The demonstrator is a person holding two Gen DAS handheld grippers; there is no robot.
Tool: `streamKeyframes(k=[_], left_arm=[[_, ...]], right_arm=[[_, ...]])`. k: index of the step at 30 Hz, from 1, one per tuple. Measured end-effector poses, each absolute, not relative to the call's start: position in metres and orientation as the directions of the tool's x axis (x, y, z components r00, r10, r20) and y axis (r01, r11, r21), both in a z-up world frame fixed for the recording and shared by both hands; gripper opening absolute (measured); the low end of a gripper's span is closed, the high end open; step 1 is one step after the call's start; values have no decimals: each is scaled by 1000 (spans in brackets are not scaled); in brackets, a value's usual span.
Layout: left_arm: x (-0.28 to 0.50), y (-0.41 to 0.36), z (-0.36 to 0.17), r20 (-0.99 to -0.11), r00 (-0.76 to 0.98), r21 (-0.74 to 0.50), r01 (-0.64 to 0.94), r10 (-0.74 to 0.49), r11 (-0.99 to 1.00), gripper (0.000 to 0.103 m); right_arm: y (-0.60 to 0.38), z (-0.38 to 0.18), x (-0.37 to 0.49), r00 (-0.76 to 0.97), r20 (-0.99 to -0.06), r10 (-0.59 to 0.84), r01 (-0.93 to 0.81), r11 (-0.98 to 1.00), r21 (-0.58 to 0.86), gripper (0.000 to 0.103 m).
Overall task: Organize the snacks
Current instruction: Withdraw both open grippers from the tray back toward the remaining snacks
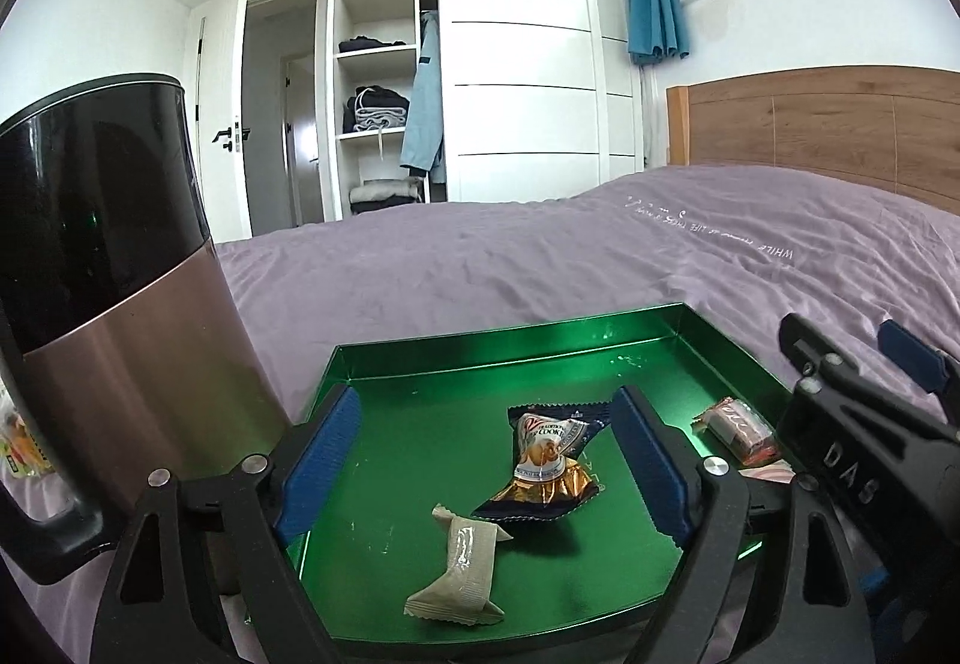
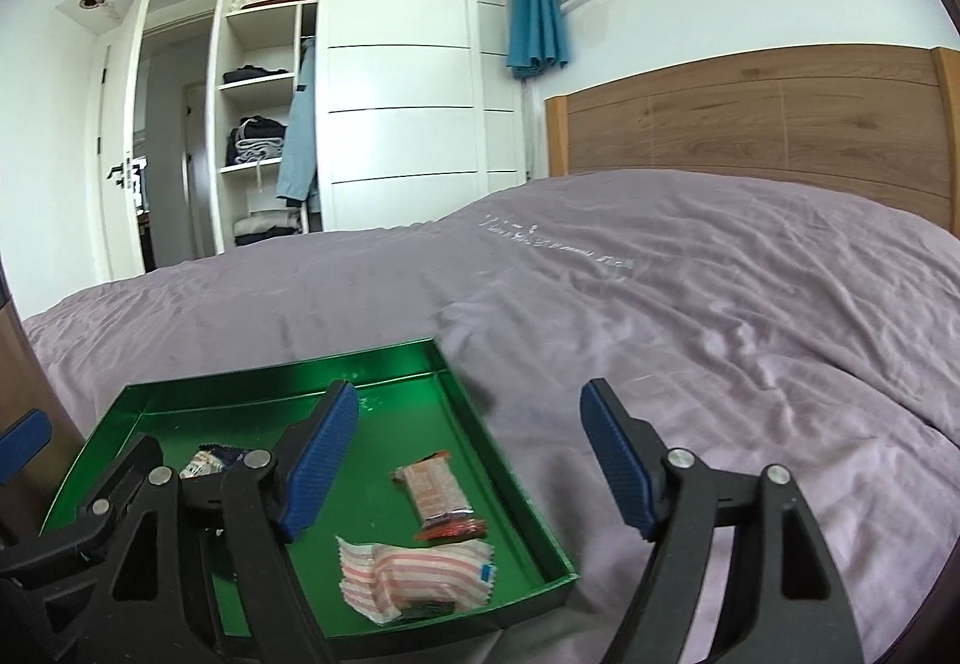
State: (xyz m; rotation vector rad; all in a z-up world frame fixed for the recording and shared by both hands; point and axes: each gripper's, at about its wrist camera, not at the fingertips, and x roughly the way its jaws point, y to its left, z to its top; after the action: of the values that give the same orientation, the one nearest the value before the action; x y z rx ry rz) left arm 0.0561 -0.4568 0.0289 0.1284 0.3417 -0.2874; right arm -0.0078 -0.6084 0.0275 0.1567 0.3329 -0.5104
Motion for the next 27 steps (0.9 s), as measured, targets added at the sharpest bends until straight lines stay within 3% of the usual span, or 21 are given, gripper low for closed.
streamKeyframes(k=[6,14,21,27], left_arm=[[49,-451,34,-313,910,54,302,-271,952,82],[0,-418,64,-160,913,-44,373,-376,927,82],[-64,-354,108,-185,857,-65,478,-481,876,86],[-95,-300,136,-227,854,21,485,-468,874,88]], right_arm=[[-610,41,-22,767,-401,-501,553,833,18,89],[-591,89,-92,674,-471,-569,590,799,-120,89],[-562,127,-137,667,-481,-569,596,795,-114,88],[-513,157,-155,712,-471,-520,542,834,-103,88]])
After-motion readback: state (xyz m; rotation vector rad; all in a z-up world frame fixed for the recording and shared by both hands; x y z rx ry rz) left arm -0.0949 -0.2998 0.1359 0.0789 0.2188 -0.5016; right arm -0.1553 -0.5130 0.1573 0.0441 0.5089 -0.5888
